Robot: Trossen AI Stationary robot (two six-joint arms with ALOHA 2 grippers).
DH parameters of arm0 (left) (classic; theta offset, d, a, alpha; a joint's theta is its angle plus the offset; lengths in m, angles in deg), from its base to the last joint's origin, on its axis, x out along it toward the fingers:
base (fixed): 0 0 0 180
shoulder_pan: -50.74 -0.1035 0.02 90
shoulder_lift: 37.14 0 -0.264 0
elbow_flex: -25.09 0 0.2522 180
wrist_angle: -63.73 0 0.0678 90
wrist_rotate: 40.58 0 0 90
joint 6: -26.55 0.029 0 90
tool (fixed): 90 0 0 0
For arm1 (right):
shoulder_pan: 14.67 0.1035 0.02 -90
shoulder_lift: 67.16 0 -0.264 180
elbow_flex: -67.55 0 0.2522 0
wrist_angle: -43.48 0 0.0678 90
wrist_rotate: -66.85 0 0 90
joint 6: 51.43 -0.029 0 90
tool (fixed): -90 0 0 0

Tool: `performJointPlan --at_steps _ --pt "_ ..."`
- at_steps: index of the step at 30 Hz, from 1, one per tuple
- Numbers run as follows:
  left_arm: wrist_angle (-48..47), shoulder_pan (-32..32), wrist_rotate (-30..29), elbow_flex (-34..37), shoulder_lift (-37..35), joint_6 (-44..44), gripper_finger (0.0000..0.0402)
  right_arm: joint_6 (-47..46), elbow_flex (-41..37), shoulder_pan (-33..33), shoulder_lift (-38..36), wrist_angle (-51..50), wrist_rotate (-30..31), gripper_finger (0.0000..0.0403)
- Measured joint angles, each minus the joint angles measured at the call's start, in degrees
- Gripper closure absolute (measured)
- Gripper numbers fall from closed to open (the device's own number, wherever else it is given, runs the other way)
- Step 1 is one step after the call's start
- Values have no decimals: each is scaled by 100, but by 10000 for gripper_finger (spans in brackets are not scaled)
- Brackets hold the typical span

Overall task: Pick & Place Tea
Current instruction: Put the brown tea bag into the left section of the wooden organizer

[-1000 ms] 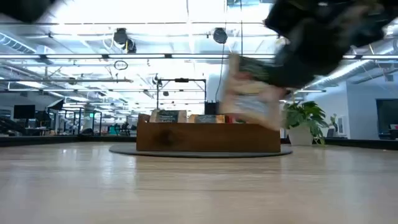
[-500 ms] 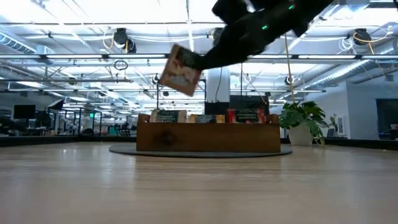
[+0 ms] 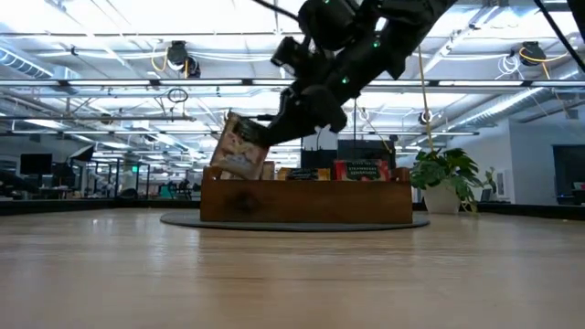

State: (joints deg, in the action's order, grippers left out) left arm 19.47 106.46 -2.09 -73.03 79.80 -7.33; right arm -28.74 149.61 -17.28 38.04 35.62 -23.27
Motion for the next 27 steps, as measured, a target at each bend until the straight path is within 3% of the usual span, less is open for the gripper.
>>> performJointPlan --at_steps 8,16,23,27 --pt "-153 -4 42 -2 0 -216 378 114 73 -11 282 -209 46 403" --pt "-177 -40 42 -2 0 -228 378 242 73 70 175 -508 918 403" --pt "-188 -176 40 -2 2 -231 378 215 73 164 164 -503 878 403" --pt "-190 -241 45 -2 2 -237 378 206 73 242 164 -436 434 403"
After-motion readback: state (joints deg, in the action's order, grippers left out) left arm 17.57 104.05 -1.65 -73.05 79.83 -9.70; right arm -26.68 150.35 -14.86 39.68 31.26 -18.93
